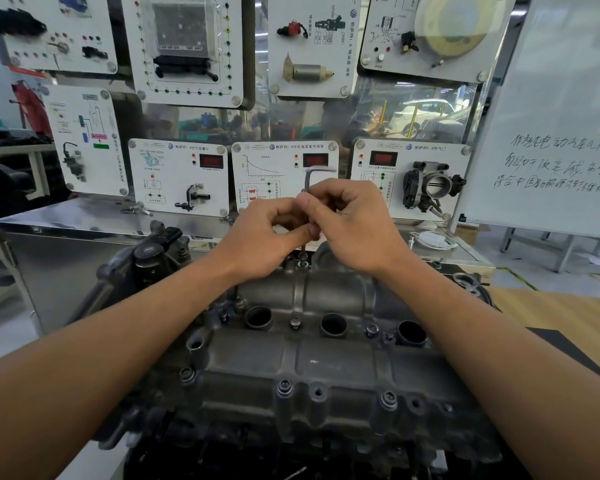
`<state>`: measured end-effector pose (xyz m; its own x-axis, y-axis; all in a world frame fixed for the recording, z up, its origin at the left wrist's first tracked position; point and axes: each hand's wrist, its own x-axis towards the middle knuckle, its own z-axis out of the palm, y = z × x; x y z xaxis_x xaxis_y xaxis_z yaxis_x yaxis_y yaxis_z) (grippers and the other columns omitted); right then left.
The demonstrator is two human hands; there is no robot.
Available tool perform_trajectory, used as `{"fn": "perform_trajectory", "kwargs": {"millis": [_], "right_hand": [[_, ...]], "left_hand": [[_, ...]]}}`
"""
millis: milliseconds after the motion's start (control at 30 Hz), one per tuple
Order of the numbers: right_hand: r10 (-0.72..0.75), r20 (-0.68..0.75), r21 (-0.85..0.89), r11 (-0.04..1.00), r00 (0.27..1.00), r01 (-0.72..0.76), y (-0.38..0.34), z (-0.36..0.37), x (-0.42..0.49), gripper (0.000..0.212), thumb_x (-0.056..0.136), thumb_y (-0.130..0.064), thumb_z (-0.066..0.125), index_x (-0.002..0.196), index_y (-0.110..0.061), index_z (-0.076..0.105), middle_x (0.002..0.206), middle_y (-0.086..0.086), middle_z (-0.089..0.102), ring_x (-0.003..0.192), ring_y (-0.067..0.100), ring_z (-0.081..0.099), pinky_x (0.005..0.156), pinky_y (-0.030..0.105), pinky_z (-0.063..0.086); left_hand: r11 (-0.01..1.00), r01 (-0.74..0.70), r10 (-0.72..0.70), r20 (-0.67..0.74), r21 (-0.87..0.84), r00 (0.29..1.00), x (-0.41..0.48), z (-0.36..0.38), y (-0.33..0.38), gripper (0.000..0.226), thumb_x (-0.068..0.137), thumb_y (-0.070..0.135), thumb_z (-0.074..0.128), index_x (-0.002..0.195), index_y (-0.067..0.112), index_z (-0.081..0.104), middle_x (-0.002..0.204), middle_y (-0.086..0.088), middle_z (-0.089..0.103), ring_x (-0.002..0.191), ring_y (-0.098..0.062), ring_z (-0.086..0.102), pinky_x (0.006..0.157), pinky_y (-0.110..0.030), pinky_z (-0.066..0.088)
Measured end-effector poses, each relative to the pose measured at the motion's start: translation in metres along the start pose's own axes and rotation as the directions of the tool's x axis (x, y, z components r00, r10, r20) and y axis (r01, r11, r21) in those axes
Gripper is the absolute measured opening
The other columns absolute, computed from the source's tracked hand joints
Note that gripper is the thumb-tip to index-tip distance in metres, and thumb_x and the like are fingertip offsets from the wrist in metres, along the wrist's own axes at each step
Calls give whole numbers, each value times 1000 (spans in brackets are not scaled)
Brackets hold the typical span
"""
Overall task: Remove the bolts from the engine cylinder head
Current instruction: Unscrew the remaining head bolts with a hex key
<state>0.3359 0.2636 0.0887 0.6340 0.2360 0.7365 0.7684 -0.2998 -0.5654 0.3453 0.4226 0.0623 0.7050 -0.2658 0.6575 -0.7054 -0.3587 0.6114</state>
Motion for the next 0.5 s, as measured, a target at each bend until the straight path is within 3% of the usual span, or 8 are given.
{"fn": "perform_trajectory", "kwargs": {"millis": [67,133,233,367,433,500], "right_hand": [[-4,46,-22,1000,999,5,1,-3,0,23,98,-12,59,81,1,69,64,13,62,59,21,53,58,37,50],[3,64,-26,1000,998,-1,1,-5,-1,26,100,-13,55,87,6,67,74,25,63,68,35,56,61,41,51],[-9,23,-27,1000,1000,10,1,-4,-2,21,97,-15,61,87,0,72,73,14,70,63,17,62,61,30,53],[-7,-8,41,999,1000,8,1,1,-2,9,87,-13,75,81,-6,75,69,0,73,62,6,69,58,22,56],[-6,7,49,999,1000,6,0,2,-2,12,89,-11,72,78,-7,74,65,-4,71,58,1,64,57,16,51],[-7,39,11,1000,999,7,-1,-1,-1,20,94,-10,65,74,-11,70,62,-10,66,59,1,60,58,18,49]], "left_hand": [[1000,-4,4,52,-4,999,-1,-3,-1,20,90,13,67,105,25,72,98,6,76,98,-8,71,95,-30,54],[999,21,-19,64,-34,998,-1,-3,-2,19,92,7,65,108,15,73,101,-3,77,100,-13,72,98,-41,54],[998,37,-38,-20,-60,999,-1,0,-2,5,86,11,75,91,13,74,84,-3,77,82,-16,74,86,-44,59],[1000,6,-7,-119,-7,993,1,3,-4,16,77,16,83,79,11,68,62,9,62,60,-3,55,62,-24,52],[1000,-6,7,-83,10,997,1,2,-4,12,80,20,80,84,18,69,66,8,65,64,-3,58,62,-20,50],[1000,-31,31,-5,-5,1000,-1,0,-1,16,88,19,72,94,33,69,80,18,72,79,3,66,71,-11,49]]}}
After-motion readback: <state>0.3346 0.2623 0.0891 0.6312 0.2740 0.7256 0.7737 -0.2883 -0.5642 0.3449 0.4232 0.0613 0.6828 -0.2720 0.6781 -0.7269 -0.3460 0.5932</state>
